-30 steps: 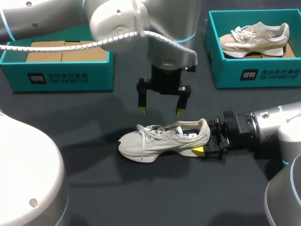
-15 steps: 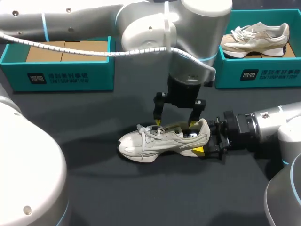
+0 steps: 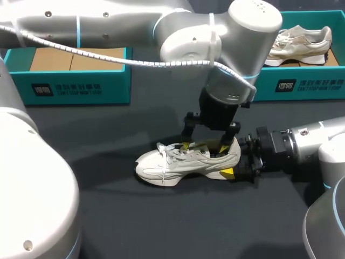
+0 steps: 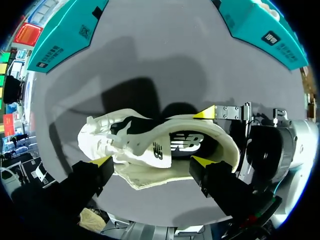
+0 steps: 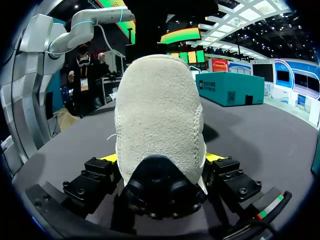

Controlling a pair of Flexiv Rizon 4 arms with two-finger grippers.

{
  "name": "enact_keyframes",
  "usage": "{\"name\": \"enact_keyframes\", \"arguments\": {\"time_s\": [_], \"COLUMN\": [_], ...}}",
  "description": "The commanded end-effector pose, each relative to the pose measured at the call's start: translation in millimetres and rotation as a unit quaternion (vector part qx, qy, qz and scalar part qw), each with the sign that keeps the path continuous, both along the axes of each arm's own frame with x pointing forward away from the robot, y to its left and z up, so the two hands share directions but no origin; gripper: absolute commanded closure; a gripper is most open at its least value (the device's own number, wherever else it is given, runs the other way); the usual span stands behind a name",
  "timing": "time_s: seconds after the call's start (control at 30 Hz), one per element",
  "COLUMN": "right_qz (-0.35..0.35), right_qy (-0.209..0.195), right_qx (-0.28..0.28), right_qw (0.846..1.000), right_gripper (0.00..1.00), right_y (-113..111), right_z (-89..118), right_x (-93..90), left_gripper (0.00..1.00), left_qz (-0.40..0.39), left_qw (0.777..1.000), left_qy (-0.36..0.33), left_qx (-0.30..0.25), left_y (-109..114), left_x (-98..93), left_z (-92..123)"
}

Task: Take the shoe out of the shoebox, open the shoe tongue, remove and reinsert the insole, then place the shoe into the shoebox

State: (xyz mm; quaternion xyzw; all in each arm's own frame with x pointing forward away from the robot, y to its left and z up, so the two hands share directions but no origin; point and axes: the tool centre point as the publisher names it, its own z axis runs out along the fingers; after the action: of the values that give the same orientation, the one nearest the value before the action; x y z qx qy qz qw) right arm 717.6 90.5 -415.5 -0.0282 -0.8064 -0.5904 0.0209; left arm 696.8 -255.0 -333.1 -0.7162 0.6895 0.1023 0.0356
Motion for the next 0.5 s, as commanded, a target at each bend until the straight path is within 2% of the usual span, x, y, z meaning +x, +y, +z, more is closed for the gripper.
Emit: {"name": "enact_keyframes", "arguments": {"time_s": [0.03, 0.5], "right_qz": [0.0, 0.0], "right_qy": [0.0, 0.0], "right_qx": [-0.001, -0.001], "right_qw": [1.0, 1.0], "right_gripper": [1.0, 1.0], "right_y": [-0.2, -0.2], "right_z": [-0.6, -0.6], "right_x": [0.4, 0.4], "left_gripper": [0.0, 0.0], "left_qz": [-0.002, -0.005], "left_qw": [1.0, 0.999], "left_qy": [0.001, 0.004], "left_qx": [0.005, 0.032], "left_y": [0.3, 1.1], "left_x": [-0.6, 5.0], "left_z": [-7.0, -26.7]}}
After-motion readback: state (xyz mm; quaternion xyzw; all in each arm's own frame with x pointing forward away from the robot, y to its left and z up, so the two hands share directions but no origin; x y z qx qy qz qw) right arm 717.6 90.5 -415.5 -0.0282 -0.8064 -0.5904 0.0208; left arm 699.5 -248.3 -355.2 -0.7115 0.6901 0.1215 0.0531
